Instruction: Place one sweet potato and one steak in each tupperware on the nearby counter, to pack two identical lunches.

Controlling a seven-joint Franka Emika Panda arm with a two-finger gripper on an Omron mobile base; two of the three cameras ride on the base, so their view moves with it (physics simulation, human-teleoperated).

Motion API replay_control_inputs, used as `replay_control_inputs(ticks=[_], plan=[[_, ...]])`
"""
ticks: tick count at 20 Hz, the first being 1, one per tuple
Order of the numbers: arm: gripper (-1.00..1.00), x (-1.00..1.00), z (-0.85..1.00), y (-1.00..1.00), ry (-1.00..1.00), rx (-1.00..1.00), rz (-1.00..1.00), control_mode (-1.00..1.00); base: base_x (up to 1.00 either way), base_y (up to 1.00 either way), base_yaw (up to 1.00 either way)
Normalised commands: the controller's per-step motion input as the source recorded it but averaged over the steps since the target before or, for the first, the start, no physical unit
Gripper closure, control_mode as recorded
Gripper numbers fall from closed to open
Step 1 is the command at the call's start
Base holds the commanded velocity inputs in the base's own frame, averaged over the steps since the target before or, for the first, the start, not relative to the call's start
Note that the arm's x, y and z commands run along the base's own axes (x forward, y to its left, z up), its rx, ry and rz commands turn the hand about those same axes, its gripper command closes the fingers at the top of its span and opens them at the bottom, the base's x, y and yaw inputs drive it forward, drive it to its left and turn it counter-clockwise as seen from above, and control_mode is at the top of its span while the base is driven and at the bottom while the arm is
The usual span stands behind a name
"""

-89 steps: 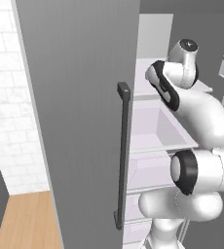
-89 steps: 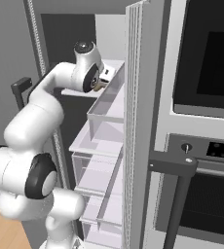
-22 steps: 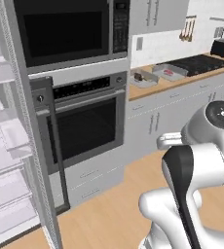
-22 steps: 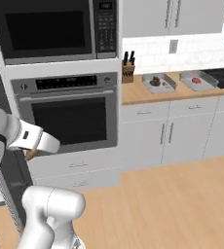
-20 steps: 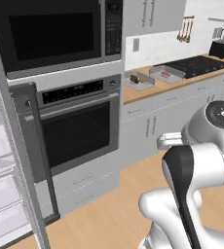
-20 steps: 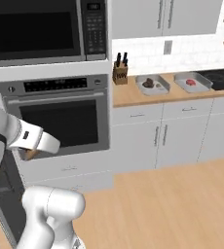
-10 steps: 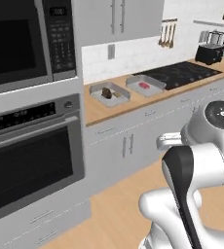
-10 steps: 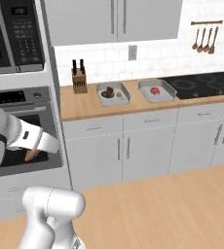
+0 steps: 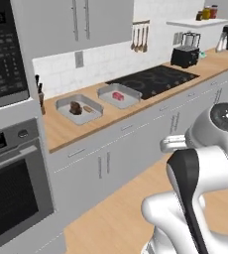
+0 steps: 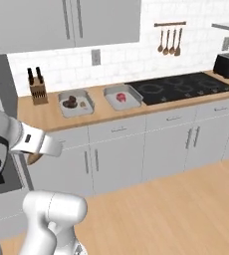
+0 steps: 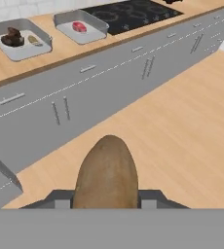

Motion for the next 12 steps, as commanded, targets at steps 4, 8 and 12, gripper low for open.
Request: replay_control_inputs(ticks=[4,8,12], plan=[[1.0,0.0,0.0,0.0,0.0,0.0,0.0,1.0,1.0,-0.49,0.09],[1.0,0.0,0.0,0.0,0.0,0.0,0.0,1.0,1.0,-0.81,-0.21],[1.0,0.0,0.0,0.0,0.0,0.0,0.0,1.0,1.0,-0.67,-0.3]])
